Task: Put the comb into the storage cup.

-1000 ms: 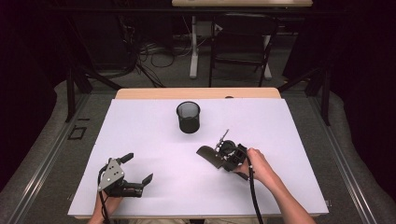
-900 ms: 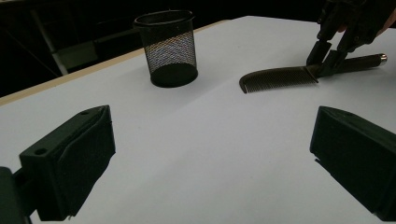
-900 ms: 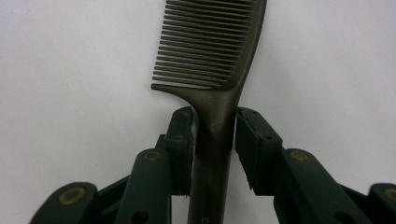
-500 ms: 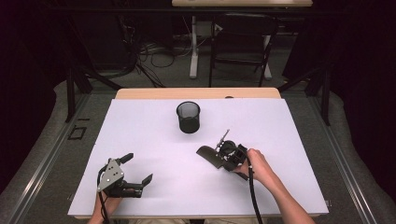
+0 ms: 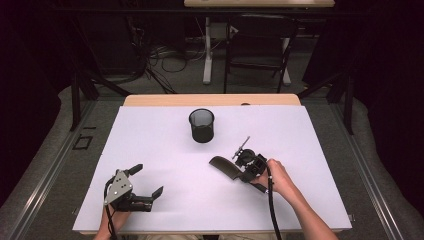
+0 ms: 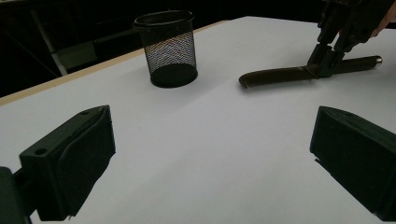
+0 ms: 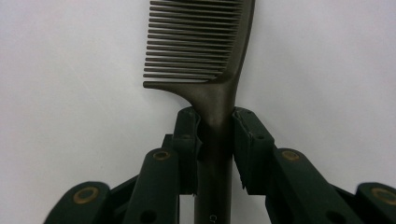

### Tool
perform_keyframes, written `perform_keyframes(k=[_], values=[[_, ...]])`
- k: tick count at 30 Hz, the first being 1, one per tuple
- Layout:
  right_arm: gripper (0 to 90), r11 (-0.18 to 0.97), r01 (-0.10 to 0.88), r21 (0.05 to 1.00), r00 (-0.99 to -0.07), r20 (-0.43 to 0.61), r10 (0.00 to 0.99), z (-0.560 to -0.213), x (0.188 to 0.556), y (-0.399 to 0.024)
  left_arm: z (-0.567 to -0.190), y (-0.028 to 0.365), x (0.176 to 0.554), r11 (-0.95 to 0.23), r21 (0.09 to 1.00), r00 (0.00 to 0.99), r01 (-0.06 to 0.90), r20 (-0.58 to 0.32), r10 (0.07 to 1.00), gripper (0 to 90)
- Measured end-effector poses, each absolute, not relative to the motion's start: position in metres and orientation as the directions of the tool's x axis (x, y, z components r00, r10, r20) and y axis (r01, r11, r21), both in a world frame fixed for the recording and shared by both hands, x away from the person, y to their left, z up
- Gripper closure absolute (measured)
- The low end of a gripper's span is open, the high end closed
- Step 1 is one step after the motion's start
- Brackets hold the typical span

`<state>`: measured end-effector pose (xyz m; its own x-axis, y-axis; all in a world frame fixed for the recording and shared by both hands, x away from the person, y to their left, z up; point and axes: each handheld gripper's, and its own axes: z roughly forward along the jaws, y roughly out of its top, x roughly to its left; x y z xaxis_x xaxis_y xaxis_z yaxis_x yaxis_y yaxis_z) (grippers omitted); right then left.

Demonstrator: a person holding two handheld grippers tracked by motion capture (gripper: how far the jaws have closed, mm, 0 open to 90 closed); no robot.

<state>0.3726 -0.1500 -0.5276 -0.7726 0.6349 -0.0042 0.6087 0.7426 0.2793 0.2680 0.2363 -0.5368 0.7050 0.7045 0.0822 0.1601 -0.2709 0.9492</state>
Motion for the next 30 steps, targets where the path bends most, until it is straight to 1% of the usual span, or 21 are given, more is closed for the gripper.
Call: perform_keyframes(k=[9,13,17,30], values=[[72.4,0.729,0.603,0.323,-0.77,-0.002,0.638,-0.517,0.369,-0.156,-0.536,0.237,0.267,-0.266,0.95,0.702,0.161,0.08,0.708,0.1],[72.4,0.712,0.597,0.37,-0.767,0.004,0.641,-0.511,0.366,-0.16,-0.536,0.237,0.267,-0.271,0.949,0.701,0.162,0.083,0.708,0.1],[72.4,0.701,0.592,0.398,-0.769,0.018,0.639,-0.507,0.364,-0.164,-0.536,0.237,0.267,-0.269,0.949,0.7,0.162,0.082,0.71,0.1],[72.4,0.67,0.567,0.48,-0.764,0.002,0.646,-0.498,0.358,-0.175,-0.536,0.236,0.267,-0.266,0.95,0.698,0.164,0.079,0.712,0.1]])
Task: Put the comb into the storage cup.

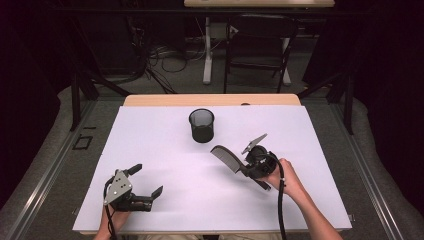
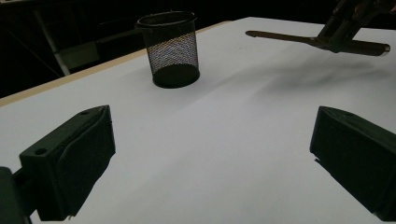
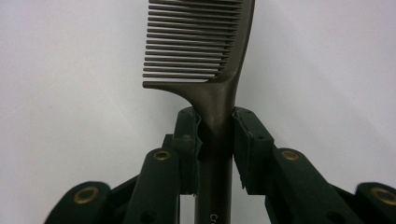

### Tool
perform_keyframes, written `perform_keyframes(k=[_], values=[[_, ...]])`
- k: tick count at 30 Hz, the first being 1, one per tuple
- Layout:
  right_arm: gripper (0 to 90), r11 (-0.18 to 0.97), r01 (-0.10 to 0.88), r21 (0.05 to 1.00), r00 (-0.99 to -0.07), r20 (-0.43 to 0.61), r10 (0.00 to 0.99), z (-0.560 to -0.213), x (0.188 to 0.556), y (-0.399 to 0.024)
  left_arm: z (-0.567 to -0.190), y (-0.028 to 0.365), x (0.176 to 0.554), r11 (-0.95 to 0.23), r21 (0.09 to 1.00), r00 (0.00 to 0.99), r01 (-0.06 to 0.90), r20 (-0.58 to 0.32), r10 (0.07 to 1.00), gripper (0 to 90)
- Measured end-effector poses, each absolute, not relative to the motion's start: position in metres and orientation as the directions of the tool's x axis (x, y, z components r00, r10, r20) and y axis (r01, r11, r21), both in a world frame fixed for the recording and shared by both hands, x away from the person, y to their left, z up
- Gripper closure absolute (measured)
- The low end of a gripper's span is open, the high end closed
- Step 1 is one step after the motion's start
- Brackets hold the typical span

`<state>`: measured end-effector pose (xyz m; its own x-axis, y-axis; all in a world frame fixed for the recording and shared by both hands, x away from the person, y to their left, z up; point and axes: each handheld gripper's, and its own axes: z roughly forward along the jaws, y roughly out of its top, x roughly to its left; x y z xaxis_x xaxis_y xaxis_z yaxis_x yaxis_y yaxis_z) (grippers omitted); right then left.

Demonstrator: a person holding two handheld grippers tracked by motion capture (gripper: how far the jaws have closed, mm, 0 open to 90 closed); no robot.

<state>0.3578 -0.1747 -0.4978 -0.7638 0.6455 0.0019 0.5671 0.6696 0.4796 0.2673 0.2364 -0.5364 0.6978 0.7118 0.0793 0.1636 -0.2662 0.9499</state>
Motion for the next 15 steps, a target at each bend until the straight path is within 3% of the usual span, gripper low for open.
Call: perform_keyframes(k=[15], values=[[72.5,0.628,0.554,0.546,-0.756,0.014,0.655,-0.4927,0.3553,-0.1854,-0.5363,0.2364,0.2675,-0.27,0.949,0.7,0.16,0.083,0.709,0.1]])
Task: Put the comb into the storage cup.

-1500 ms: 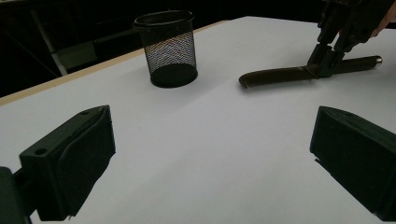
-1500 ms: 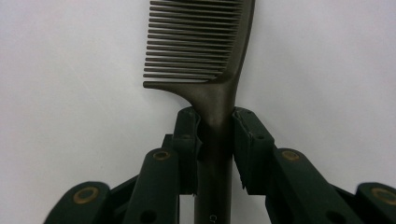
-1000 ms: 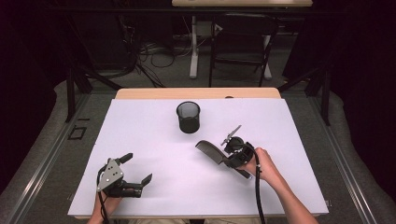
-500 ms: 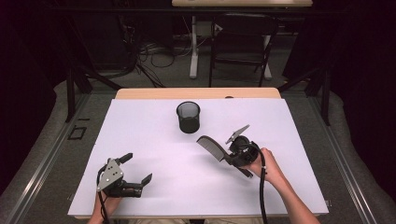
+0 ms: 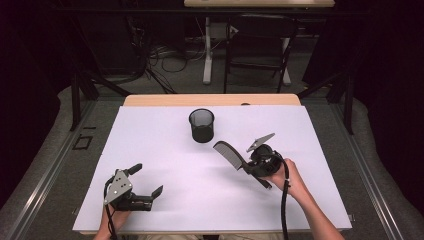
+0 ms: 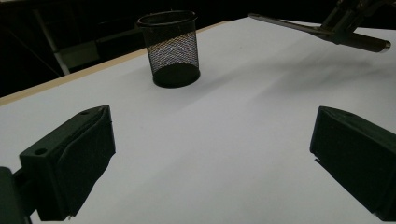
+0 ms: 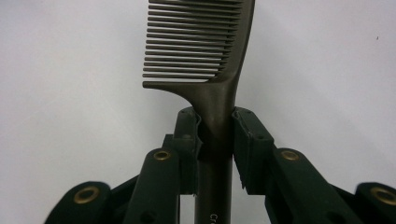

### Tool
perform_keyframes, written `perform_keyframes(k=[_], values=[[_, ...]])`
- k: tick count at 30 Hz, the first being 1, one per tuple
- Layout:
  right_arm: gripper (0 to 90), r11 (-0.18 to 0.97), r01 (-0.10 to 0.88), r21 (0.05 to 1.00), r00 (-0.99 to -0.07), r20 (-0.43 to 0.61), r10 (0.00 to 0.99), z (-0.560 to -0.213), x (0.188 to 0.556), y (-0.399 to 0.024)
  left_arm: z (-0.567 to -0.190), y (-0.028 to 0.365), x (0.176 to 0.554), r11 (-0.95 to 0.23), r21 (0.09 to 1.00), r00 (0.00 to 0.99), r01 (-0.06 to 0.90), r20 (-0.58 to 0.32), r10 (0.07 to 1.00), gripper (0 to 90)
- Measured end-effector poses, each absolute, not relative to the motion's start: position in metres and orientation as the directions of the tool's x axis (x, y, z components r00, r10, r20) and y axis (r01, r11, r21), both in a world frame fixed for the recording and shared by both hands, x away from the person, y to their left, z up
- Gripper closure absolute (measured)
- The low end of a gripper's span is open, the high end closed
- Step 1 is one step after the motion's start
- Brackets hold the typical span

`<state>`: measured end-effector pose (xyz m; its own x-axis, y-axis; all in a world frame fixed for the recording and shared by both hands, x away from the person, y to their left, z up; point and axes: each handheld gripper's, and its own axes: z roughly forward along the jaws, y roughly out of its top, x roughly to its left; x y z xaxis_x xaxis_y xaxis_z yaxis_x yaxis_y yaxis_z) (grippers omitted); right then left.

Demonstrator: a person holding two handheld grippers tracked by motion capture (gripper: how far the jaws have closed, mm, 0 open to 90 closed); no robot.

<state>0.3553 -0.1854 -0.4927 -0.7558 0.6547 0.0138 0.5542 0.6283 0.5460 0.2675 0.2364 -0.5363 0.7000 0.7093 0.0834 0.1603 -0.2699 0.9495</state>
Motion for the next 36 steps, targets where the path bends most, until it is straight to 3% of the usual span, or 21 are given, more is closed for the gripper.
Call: perform_keyframes(k=[36], values=[[72.6,0.521,0.536,0.665,-0.714,0.027,0.7,-0.487,0.357,-0.198,-0.536,0.238,0.267,-0.265,0.951,0.693,0.16,0.083,0.716,0.1]])
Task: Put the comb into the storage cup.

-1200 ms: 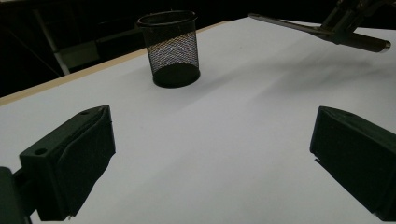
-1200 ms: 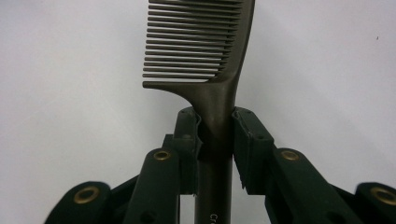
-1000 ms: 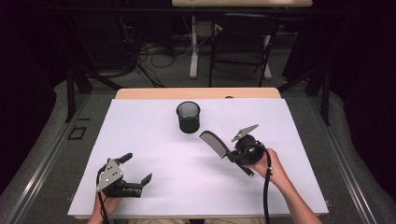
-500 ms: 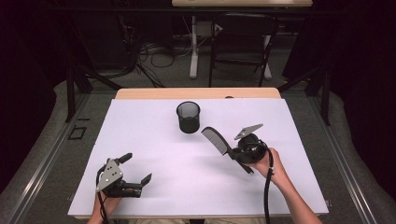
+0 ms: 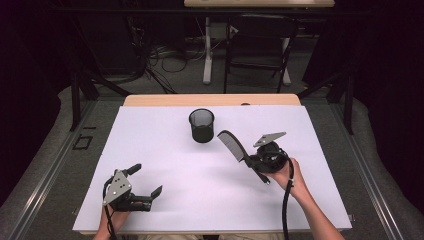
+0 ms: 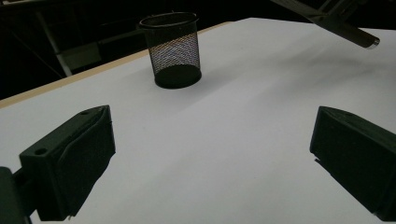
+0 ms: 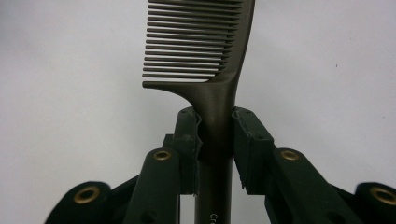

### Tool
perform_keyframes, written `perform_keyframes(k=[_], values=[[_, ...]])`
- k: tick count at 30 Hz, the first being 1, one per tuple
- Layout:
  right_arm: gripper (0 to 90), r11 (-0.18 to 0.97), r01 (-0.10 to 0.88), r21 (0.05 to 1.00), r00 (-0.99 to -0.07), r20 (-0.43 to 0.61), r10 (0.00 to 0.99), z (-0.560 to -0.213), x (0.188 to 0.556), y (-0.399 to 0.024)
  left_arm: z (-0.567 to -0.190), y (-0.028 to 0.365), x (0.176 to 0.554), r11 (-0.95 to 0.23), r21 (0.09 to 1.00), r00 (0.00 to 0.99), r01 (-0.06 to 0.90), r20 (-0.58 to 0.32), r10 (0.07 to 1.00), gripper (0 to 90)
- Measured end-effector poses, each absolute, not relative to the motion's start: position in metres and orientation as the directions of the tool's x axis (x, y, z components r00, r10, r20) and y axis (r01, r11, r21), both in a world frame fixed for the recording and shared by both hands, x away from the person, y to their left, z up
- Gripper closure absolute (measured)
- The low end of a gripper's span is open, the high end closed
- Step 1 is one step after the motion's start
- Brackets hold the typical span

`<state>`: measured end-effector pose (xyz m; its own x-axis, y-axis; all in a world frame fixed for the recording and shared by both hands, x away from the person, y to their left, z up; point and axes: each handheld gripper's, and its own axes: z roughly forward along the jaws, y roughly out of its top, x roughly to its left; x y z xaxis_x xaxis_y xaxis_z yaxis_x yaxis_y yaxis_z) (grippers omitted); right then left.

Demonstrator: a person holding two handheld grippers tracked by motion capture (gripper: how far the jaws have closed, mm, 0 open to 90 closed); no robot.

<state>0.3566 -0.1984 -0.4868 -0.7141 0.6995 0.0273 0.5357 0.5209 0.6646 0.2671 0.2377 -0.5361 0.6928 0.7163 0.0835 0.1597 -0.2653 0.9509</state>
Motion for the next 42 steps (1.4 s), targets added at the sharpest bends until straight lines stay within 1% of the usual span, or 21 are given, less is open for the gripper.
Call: perform_keyframes(k=[8,25,42], values=[[72.5,0.502,0.514,0.695,-0.711,0.017,0.703,-0.4838,0.3573,-0.1989,-0.536,0.2381,0.2672,-0.265,0.951,0.691,0.159,0.085,0.718,0.1],[72.5,0.421,0.451,0.787,-0.684,0.002,0.729,-0.4798,0.3588,-0.1987,-0.5361,0.2377,0.2672,-0.261,0.952,0.689,0.159,0.082,0.72,0.1],[72.5,0.373,0.402,0.836,-0.667,-0.012,0.745,-0.4808,0.3604,-0.1933,-0.5363,0.2368,0.2673,-0.261,0.952,0.69,0.161,0.08,0.719,0.1]])
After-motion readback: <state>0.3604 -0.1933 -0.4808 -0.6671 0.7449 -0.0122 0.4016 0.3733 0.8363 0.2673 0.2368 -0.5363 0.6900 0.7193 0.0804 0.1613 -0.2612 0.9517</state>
